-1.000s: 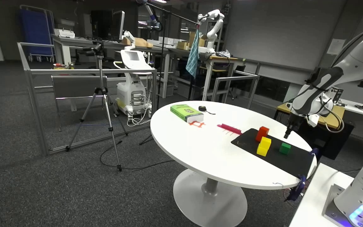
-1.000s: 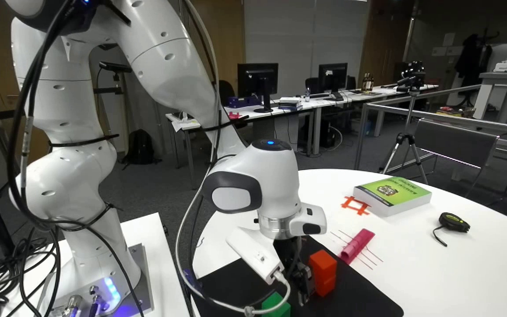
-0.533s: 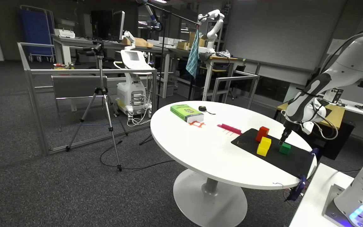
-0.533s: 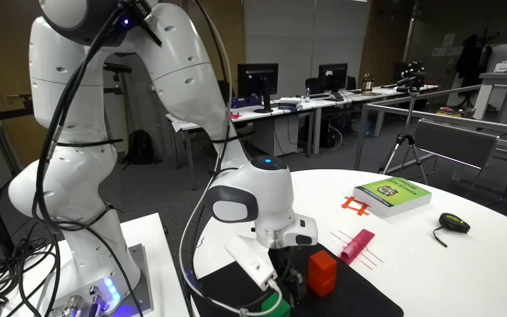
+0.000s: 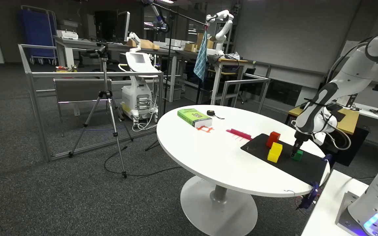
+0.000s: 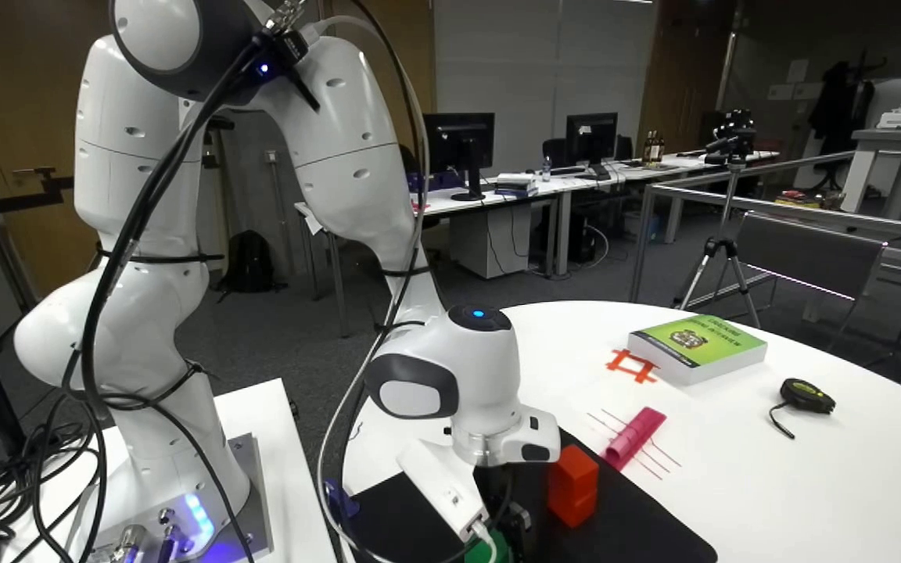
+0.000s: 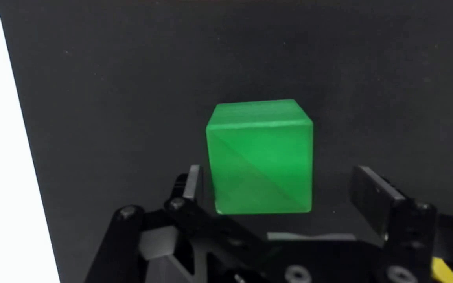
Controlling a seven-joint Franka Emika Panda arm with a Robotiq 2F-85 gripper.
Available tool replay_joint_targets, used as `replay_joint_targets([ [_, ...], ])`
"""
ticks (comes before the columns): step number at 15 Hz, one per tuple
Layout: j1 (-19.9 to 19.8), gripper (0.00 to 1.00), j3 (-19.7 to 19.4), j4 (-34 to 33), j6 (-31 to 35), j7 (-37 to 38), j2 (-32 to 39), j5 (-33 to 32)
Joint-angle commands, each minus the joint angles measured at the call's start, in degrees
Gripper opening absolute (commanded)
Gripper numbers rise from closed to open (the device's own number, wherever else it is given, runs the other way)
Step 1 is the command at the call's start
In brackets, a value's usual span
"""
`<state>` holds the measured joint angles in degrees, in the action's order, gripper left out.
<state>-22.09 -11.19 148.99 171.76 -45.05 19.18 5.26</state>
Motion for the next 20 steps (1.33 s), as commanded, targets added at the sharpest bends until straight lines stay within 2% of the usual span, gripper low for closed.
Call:
replay_joint_targets([
  [1, -0.02, 1.0, -1.92, 0.33, 2.71, -1.35, 0.22, -1.97],
  [2, 0.25, 1.0, -2.5, 0.4, 3.03, -1.34, 0.21, -2.41],
  [3, 0.16, 0.75, -2.69, 0.37, 2.91, -1.53, 0.08, -2.61],
  [4, -1.31, 0.73, -2.14, 0.36, 2.61, 0.98, -0.15, -6.53],
  [5, -1.22, 0.67, -2.51, 0.34, 2.71, 1.18, -0.1, -7.84],
  [9, -1.17, 0.36, -3.77, 1.33, 2.74, 1.85, -1.22, -13.17],
  [10, -1.27, 0.31, -3.77, 1.7, 2.46, 1.83, -2.08, -13.87],
  [12, -1.78, 0.31, -3.46, 3.05, 1.2, 1.59, -4.98, -14.44],
  [14, -4.18, 0.31, -1.3, 5.05, 0.24, -0.38, -9.38, -13.17],
  [17, -7.01, 0.31, 2.32, 7.31, -2.68, -4.11, -17.34, -7.55],
  [20, -6.48, 0.31, 2.37, 7.55, -8.75, -5.93, -25.04, -3.35],
])
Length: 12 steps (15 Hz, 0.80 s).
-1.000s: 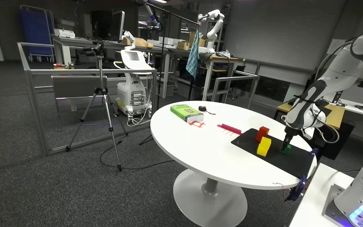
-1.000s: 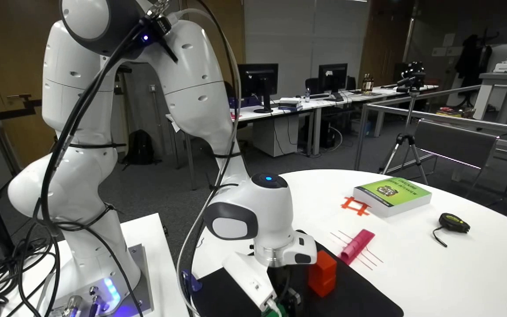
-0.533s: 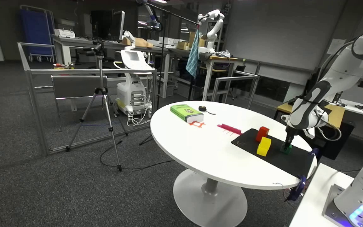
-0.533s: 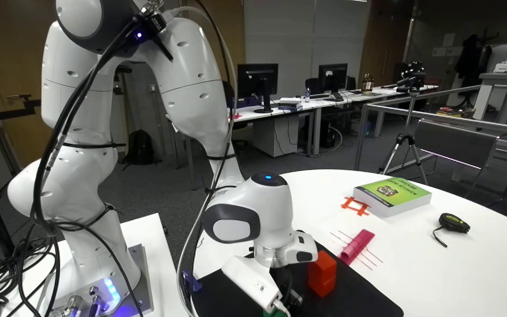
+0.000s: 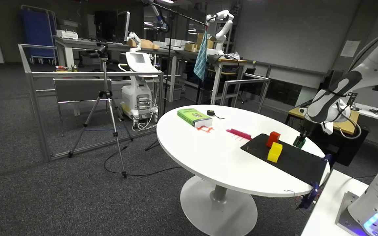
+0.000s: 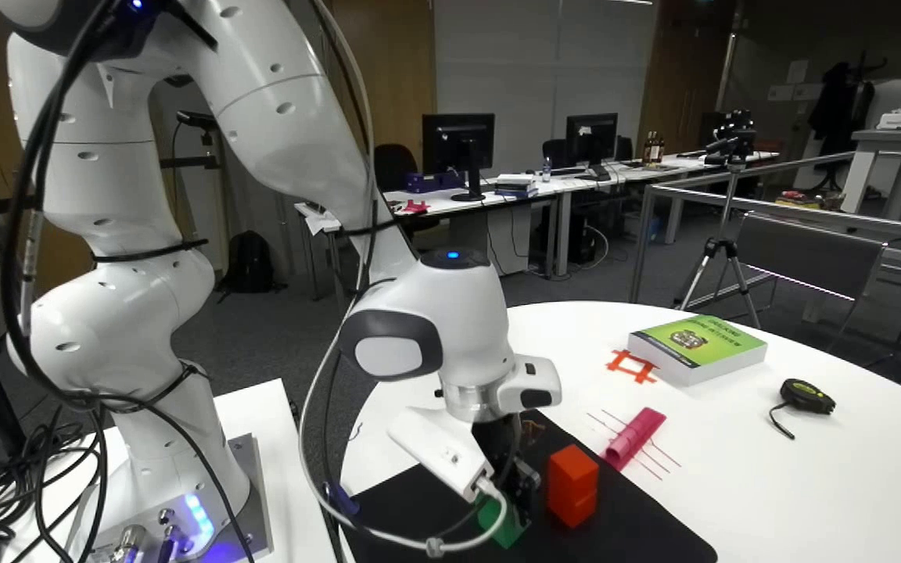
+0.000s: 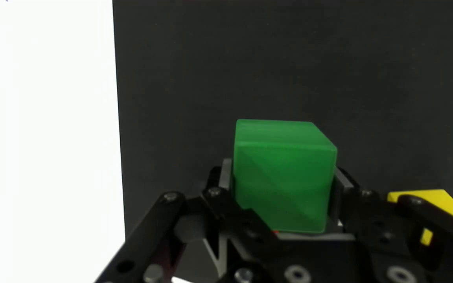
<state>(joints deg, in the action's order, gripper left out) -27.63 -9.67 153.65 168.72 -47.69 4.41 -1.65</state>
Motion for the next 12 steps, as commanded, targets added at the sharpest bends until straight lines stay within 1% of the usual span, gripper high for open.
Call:
replay_joint_targets([
  [1, -0.33, 0.31, 0.43, 1.94, -8.58, -3.07, -12.04, 3.85],
  [2, 3.54, 0.31, -3.49, 1.44, -11.33, -1.92, -14.32, 3.12],
  [4, 5.28, 0.31, -5.0, 0.07, -15.82, 0.33, -17.54, 1.57],
  [7, 7.7, 0.31, -5.94, -2.79, -19.86, 3.93, -18.93, 0.59],
  [12, 11.19, 0.31, -5.77, -6.58, -18.79, 9.13, -15.01, 0.24],
])
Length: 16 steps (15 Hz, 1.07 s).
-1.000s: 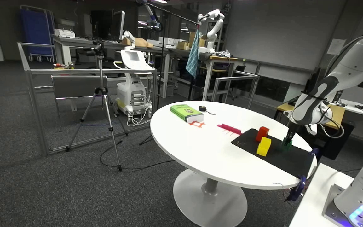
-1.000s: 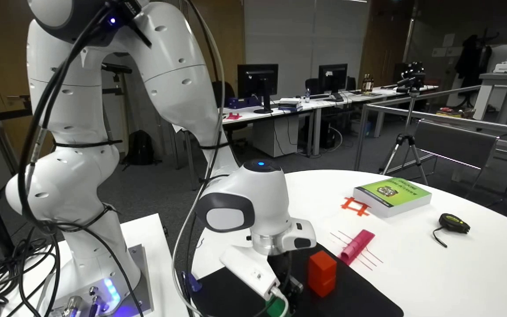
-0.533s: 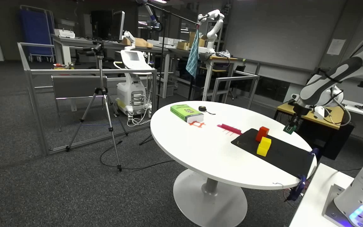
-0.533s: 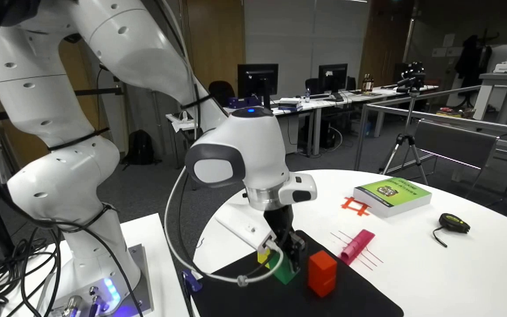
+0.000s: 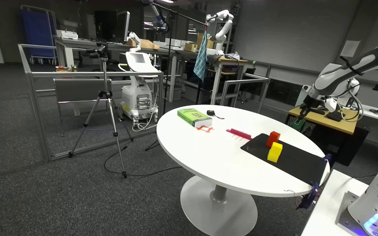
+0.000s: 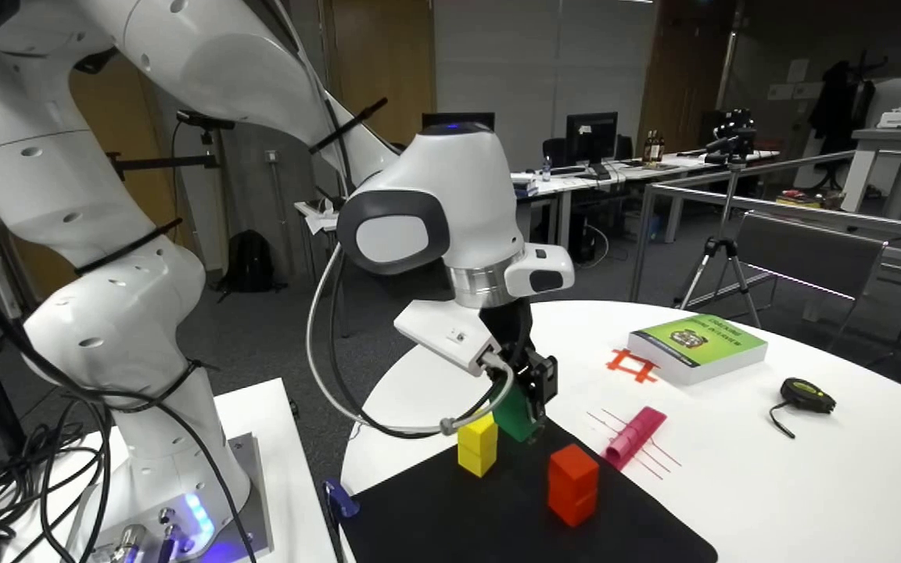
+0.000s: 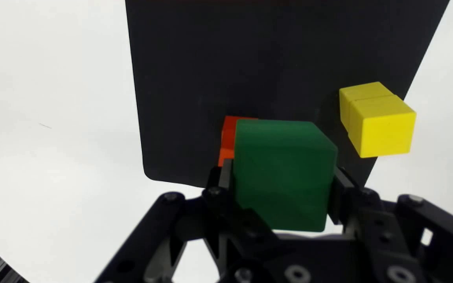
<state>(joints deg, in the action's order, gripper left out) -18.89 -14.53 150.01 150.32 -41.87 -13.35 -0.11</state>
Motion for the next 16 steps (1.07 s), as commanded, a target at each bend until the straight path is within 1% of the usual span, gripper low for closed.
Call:
replay_joint_targets([
  [1, 2.86, 0.31, -0.69, -3.69, -0.06, 4.46, 4.08, -1.75],
  [3, 3.59, 0.31, -0.48, -5.23, 0.59, 6.33, 6.72, -2.47],
  [6, 4.1, 0.31, -0.17, -9.78, -0.02, 10.56, 12.51, -3.74],
  [10, 4.12, 0.31, 0.31, -13.59, -1.36, 13.65, 16.52, -4.0],
  [11, 4.08, 0.31, 0.4, -14.07, -2.22, 13.8, 16.95, -3.96],
  [12, 3.79, 0.31, 0.53, -11.64, -0.14, 11.87, 15.72, -2.72],
  [13, 3.75, 0.56, 0.67, -11.96, -0.21, 12.04, 16.28, -2.78],
  [16, 3.71, 0.56, 0.72, -11.89, -0.21, 12.04, 16.59, -2.78],
])
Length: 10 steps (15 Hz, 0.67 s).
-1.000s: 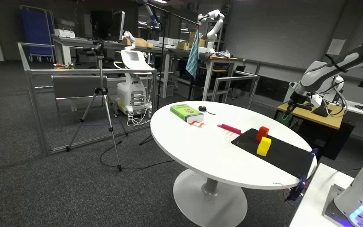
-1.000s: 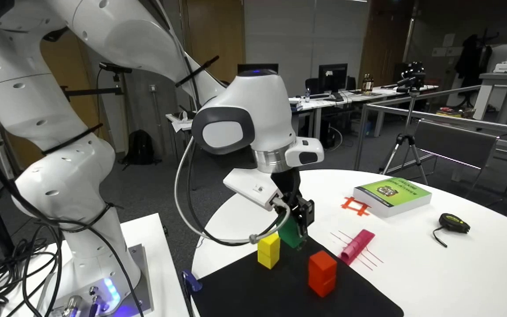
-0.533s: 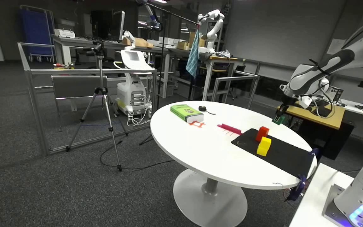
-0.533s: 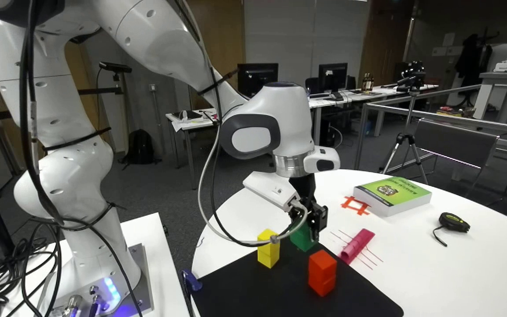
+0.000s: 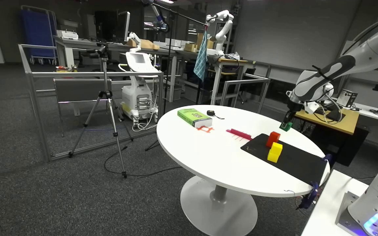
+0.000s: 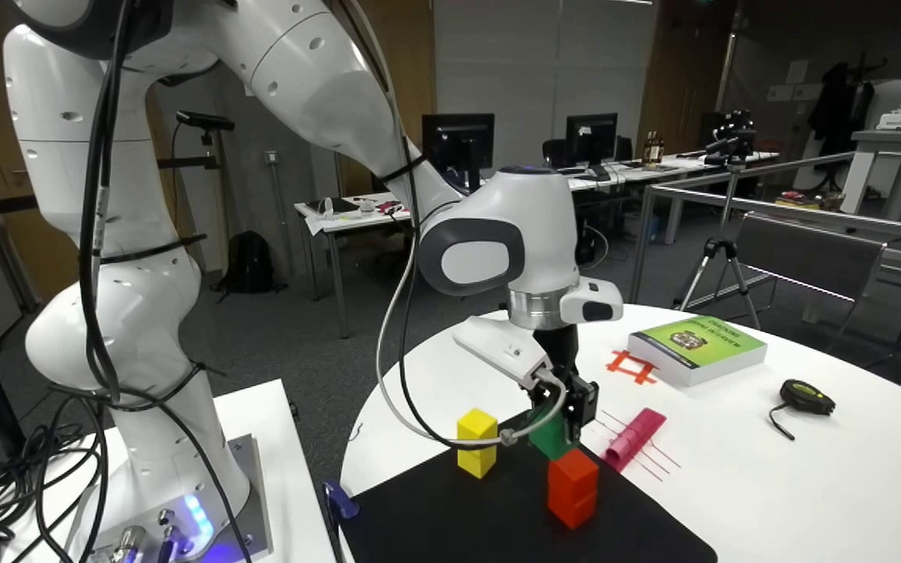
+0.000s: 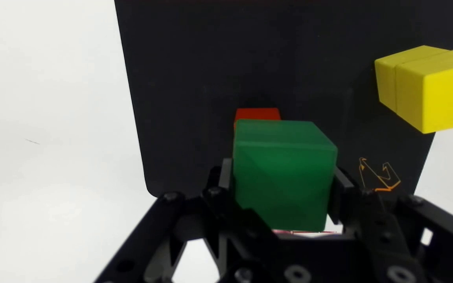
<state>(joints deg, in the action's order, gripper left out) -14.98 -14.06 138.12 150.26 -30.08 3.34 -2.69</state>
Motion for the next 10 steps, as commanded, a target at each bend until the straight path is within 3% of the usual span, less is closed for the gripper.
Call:
replay_joint_targets([
  [1, -0.2, 0.56, 0.25, 0.01, -0.14, 0.25, -0.11, -0.2],
  [4, -0.2, 0.56, 0.25, 0.01, -0.14, 0.25, -0.11, -0.2],
  [5, -0.23, 0.31, 0.22, 0.2, 0.01, -0.14, -0.1, -0.49],
  [10, -0.47, 0.31, 1.05, -0.67, -1.85, -1.73, 0.77, 4.7],
])
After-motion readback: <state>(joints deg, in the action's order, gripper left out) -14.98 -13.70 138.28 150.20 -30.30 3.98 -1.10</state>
